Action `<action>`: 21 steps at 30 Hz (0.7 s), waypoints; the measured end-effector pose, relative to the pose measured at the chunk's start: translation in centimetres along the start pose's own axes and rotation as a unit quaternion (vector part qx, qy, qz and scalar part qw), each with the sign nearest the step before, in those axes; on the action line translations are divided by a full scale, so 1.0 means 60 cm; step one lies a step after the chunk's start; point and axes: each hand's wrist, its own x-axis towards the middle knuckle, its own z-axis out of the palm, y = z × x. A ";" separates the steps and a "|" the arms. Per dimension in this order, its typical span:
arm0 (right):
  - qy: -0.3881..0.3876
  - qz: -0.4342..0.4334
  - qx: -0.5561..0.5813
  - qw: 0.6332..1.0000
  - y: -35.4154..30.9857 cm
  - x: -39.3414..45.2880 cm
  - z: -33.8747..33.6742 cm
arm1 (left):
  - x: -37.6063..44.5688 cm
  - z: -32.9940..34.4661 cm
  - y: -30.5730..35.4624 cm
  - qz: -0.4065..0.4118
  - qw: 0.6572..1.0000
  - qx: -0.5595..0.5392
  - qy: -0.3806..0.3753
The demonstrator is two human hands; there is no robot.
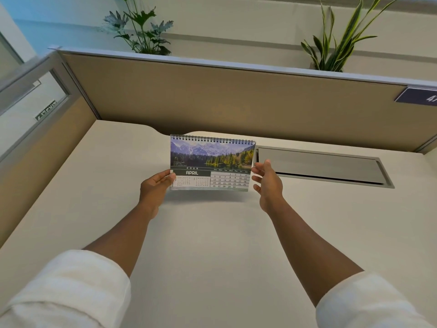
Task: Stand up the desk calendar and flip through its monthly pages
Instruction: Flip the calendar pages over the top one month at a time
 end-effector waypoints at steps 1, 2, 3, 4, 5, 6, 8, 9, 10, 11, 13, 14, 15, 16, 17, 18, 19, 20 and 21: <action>-0.001 -0.001 -0.001 1.000 0.001 0.000 0.000 | 0.000 0.000 0.000 0.000 1.000 0.001 0.000; -0.003 -0.002 -0.002 1.000 0.002 0.001 0.000 | -0.001 -0.001 0.001 0.000 1.000 0.001 0.000; -0.006 -0.003 -0.002 1.000 0.003 0.001 -0.001 | -0.002 -0.001 0.001 0.001 1.000 0.001 0.000; -0.011 -0.006 -0.002 1.000 0.003 0.001 -0.001 | -0.003 -0.001 0.001 0.002 1.000 0.002 0.000; -0.017 -0.008 -0.001 1.000 0.004 0.001 -0.001 | -0.004 -0.001 0.001 0.003 1.000 0.003 0.000; -0.024 -0.010 0.002 1.000 0.005 0.001 -0.001 | -0.005 0.000 0.001 0.003 1.000 0.004 0.000; -0.041 -0.015 0.009 0.999 0.007 0.000 -0.001 | -0.008 0.002 0.002 0.001 1.000 0.012 0.002; -0.052 -0.018 0.013 0.998 0.008 -0.001 -0.001 | -0.010 0.002 0.004 -0.001 1.000 0.018 0.004; -0.064 -0.021 0.017 0.998 0.009 -0.001 0.000 | -0.012 0.002 0.006 -0.003 1.000 0.022 0.006; -0.078 -0.024 0.021 0.996 0.009 -0.002 0.000 | -0.013 0.002 0.008 -0.006 1.000 0.021 0.007; -0.103 -0.029 0.034 0.994 0.006 -0.007 0.002 | -0.014 0.001 0.010 -0.009 1.000 0.012 0.008; -0.117 -0.030 0.044 0.992 0.004 -0.010 0.003 | -0.014 0.000 0.011 -0.010 1.000 0.006 0.010; -0.134 -0.030 0.057 0.989 0.000 -0.013 0.005 | -0.014 0.000 0.012 -0.013 1.000 0.000 0.011; -0.156 -0.030 0.071 0.985 -0.003 -0.016 0.007 | -0.015 -0.001 0.012 -0.015 1.000 -0.005 0.011; -0.180 -0.033 0.084 0.980 -0.008 -0.019 0.008 | -0.015 -0.001 0.013 -0.016 1.000 -0.009 0.010; -0.204 -0.039 0.095 0.974 -0.013 -0.022 0.010 | -0.015 -0.002 0.014 -0.019 1.000 -0.014 0.011; -0.225 -0.047 0.104 0.968 -0.018 -0.025 0.011 | -0.015 -0.003 0.014 -0.023 0.999 -0.021 0.014; -0.242 -0.054 0.107 0.963 -0.023 -0.028 0.012 | -0.015 -0.003 0.015 -0.027 0.999 -0.030 0.019; -0.253 -0.061 0.105 0.960 -0.027 -0.030 0.012 | -0.014 -0.002 0.016 -0.032 0.998 -0.038 0.026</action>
